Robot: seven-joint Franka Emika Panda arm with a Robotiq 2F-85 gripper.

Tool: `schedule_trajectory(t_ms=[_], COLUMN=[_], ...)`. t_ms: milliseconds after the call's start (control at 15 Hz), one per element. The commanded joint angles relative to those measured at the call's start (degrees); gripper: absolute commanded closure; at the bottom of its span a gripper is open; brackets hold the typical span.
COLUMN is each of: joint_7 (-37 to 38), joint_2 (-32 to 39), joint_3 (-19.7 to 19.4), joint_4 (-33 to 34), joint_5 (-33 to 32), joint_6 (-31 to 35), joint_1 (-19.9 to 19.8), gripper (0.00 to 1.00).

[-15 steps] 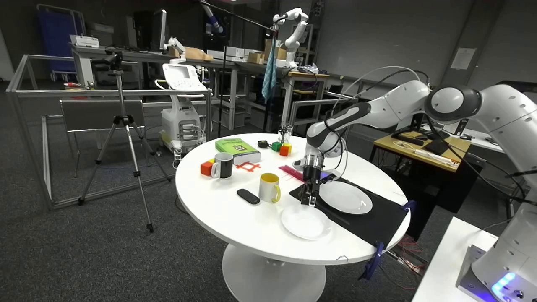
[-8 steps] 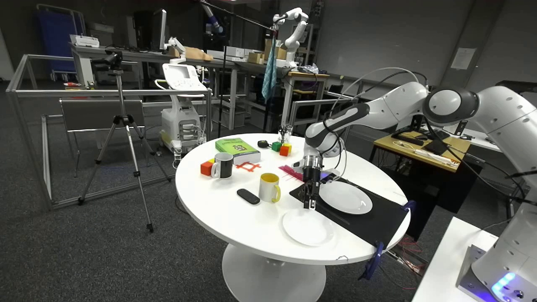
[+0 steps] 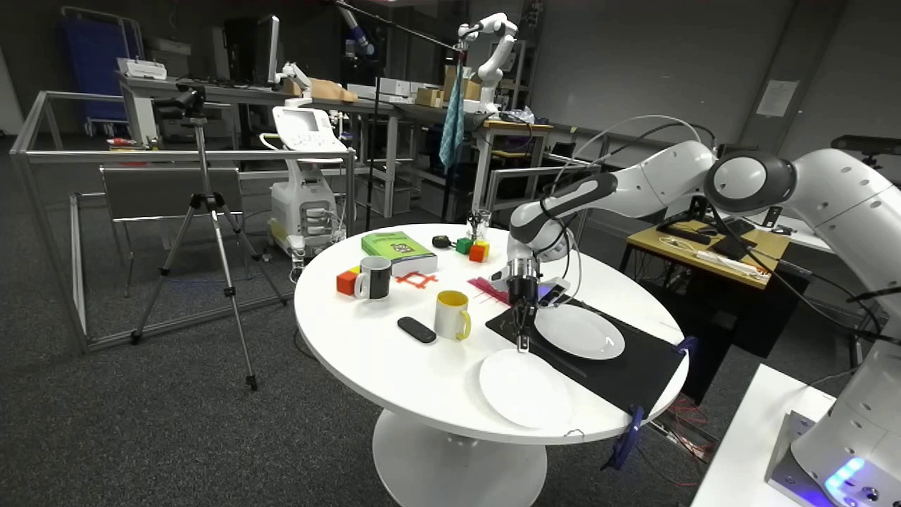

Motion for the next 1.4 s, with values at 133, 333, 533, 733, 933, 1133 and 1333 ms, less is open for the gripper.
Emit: schedule_trajectory(t_ms=[133, 333, 533, 733, 933, 1133, 1333], joint_7=[2.01, 2.19, 2.41, 2.89, 3.79, 4.85, 7.1], joint_2=[2.03, 2.66, 2.72, 1.9, 0.51, -0.64, -2.8], joint_3=[0.61, 0.67, 0.71, 0.68, 0.56, 0.64, 0.55], joint_4=[5.12, 6.15, 6.77, 6.71, 6.28, 5.86, 4.1], joint_5=[0.34, 0.49, 0.98, 1.73, 2.53, 3.59, 5.28], joint_6=[-5.41, -5.75, -5.88, -5.8, -5.26, -5.03, -4.32], joint_1=[-1.27, -1.54, -2.18, -3.47, -4.82, -5.98, -6.81], gripper=[0.99, 0.99, 0.99, 0.99, 0.99, 0.99, 0.99])
